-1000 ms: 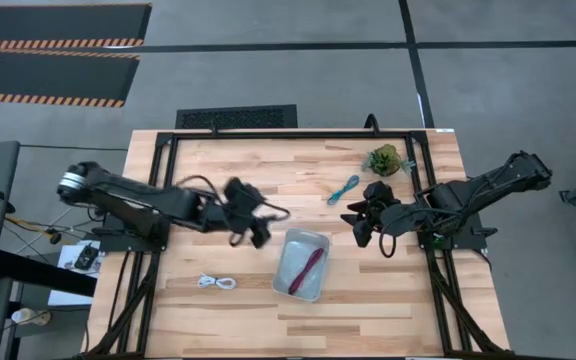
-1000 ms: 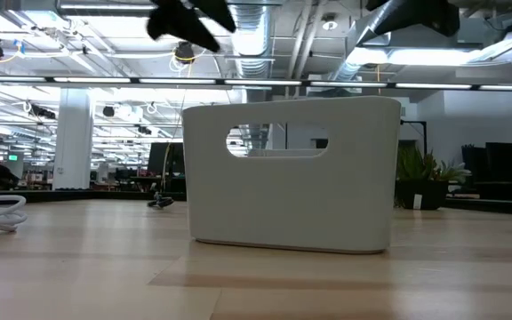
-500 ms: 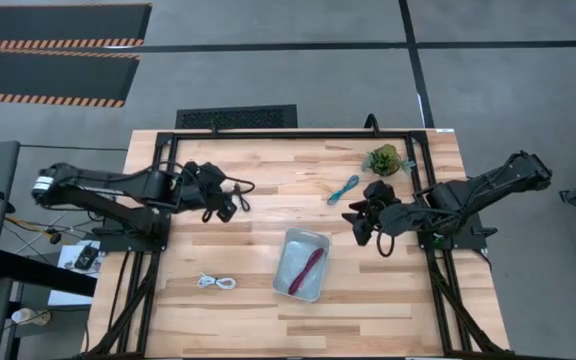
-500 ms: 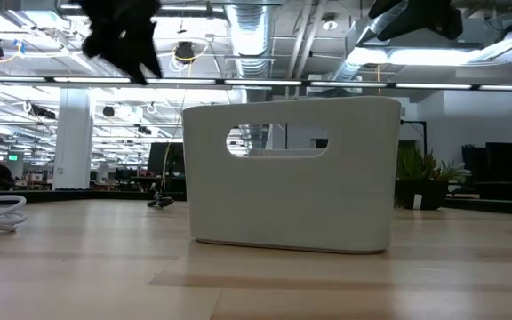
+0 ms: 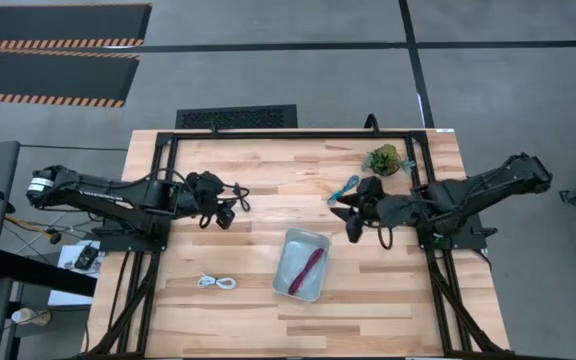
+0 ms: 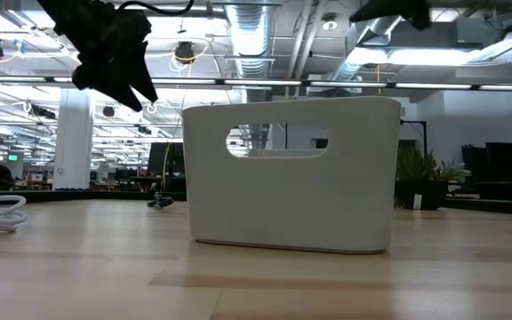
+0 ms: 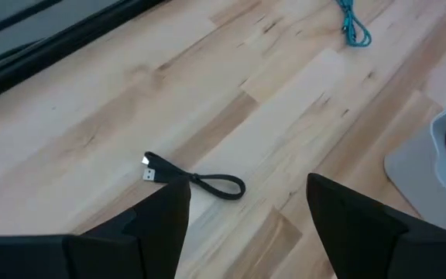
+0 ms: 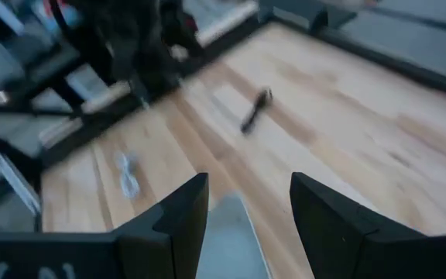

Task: Pick and place USB-C Cables
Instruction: Put the blue charger cable into the gray bin

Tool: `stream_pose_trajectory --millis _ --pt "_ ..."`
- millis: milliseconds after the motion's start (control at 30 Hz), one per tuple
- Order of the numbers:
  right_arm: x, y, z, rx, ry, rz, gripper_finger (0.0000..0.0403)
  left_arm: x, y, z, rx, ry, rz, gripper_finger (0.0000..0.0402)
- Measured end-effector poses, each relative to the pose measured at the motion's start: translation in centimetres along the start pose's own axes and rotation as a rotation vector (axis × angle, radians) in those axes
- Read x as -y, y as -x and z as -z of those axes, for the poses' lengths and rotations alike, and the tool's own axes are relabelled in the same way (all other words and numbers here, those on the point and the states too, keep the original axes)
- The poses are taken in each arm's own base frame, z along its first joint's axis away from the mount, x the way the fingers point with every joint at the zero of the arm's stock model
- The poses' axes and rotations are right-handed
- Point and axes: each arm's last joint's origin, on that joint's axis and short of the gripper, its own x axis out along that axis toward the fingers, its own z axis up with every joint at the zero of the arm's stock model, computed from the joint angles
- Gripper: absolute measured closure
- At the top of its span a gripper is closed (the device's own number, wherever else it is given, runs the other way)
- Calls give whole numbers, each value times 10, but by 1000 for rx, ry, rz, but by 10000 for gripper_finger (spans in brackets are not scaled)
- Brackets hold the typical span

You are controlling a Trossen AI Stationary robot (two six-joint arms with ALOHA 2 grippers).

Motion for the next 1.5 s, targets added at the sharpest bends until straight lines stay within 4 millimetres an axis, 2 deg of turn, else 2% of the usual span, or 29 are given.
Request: stream_pose_trajectory --millis 133,367,600,733,867,1000,1100,1367,1500 --pt "8 -21 1 -23 30 72 196 0 -1 1 1 1 -1 157" --pt "20 -63 -9 -51 12 59 196 0 0 0 11 7 9 157" --pt "21 -103 -24 -26 67 89 196 -2 5 -2 23 15 24 157" --pt "26 -122 -30 -74 112 153 196 -3 6 -2 20 16 29 157" --pt "43 -137 -31 -188 111 277 196 -3 7 -1 16 14 31 157" --pt "64 -143 -28 -281 72 391 196 -3 7 -1 18 12 28 157" --pt "78 -142 -26 -357 105 456 196 -3 7 -1 20 11 28 157" --pt "96 -136 -24 -566 479 451 195 -3 7 -2 23 8 32 157" --pt "109 -142 -12 -700 580 444 185 -3 7 -2 23 7 32 157"
